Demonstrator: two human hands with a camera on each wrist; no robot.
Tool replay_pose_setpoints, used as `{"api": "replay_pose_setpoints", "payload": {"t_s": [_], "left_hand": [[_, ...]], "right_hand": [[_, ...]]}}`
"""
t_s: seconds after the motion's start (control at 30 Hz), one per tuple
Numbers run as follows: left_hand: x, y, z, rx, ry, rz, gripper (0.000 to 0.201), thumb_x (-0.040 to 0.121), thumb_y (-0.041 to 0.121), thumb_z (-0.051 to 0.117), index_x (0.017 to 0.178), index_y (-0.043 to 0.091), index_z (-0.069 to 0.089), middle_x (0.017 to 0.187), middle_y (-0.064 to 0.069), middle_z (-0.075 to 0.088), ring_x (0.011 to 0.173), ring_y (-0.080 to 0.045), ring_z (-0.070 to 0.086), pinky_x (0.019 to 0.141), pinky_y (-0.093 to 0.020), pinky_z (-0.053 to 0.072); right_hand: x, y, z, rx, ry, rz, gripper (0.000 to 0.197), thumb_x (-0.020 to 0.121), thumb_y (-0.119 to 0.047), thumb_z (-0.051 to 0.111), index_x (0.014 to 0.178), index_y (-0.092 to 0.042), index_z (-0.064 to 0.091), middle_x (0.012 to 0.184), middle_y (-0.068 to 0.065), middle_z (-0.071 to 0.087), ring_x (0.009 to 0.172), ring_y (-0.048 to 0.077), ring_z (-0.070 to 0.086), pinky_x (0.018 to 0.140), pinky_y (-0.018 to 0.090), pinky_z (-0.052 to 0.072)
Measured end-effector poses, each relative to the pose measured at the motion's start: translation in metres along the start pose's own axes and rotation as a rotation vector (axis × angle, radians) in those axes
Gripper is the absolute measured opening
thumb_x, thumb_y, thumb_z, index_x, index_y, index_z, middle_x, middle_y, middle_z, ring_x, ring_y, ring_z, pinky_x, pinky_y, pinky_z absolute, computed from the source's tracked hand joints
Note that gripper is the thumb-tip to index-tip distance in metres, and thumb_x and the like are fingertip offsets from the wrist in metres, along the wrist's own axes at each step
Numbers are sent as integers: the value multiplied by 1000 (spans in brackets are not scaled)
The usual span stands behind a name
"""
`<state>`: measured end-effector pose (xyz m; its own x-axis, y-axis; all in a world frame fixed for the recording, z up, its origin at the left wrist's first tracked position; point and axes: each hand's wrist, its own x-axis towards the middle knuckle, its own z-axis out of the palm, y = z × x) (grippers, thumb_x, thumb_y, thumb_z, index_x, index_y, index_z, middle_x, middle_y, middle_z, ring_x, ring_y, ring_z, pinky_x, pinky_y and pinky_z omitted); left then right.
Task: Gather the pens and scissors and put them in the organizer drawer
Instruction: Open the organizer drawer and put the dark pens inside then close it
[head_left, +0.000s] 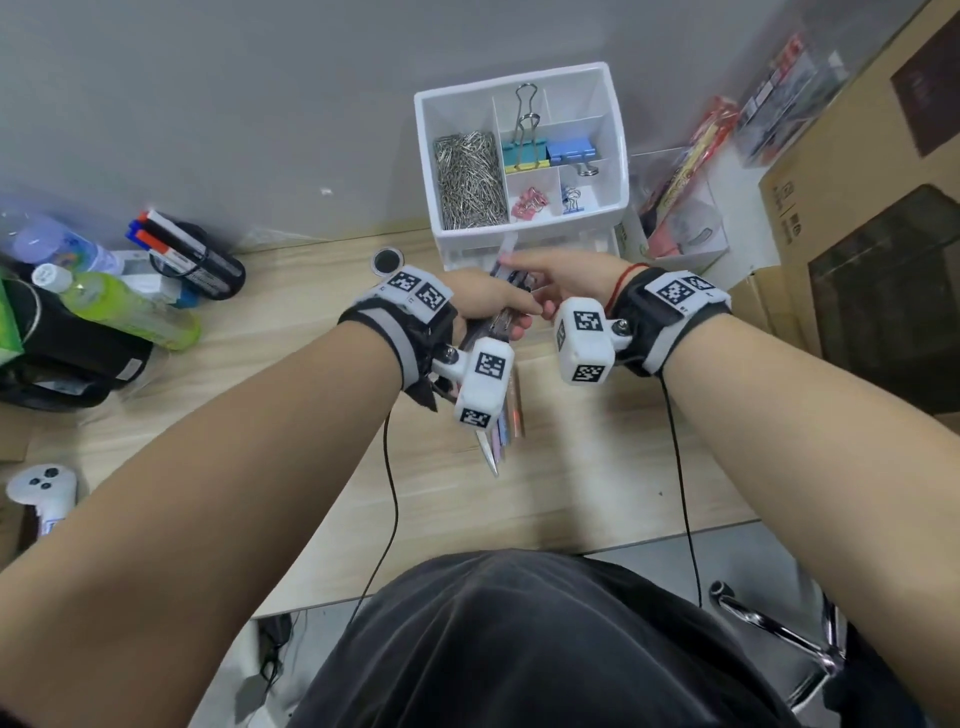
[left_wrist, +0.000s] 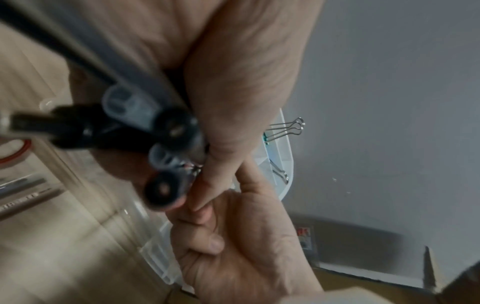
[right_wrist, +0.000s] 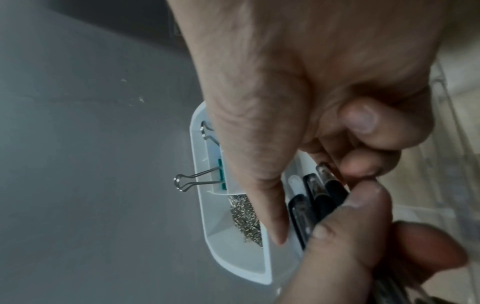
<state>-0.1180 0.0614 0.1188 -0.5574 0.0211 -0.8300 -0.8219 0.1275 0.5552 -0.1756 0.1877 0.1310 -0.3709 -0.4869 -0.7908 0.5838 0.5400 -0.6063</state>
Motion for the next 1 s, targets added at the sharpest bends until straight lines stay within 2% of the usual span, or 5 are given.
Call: {"api": "replay_pose_setpoints", "payload": {"t_s": [0.23,0.4,0.5,0.83,1.0], "left_hand": [[25,5,-2,178,106,-7,20,82,24,76,84,9,63,89,-14,69,81,-26,64,92,-44,55],[39,9,-8,402,343,53,55,71,47,82,107,9,66,102,-11,73,76,-22,67,69,-33,54],[39,9,-12,522,433,51,68,79,43,79,131,7,53,123,-8,63,96,-24,59,81,-33,47],[26,0,-10,808,432,218,44,82,23,79,121,23,60,107,5,65,89,-15,59,70,-24,42],[31,-9,-9,934,330,355,48,91,25,69,137,23,57,126,-2,65,111,-21,62,91,-26,44]], "right_hand": [[24,3,-7,71,183,58,23,99,-22,58,81,-8,53,34,3,53,23,11,48,29,14,36],[53,9,-20,257,422,-103,8,90,-1,66,84,-5,61,66,11,62,49,17,58,52,27,54],[65,13,-30,169,473,-118,16,81,0,74,95,-1,66,98,19,71,83,28,71,78,41,62],[71,20,-29,-301,552,-101,49,81,-17,79,119,-9,49,99,7,59,83,25,70,71,39,63],[73,26,-29,-583,628,-142,45,78,-19,79,110,-14,47,97,7,62,81,26,63,63,33,50]]}}
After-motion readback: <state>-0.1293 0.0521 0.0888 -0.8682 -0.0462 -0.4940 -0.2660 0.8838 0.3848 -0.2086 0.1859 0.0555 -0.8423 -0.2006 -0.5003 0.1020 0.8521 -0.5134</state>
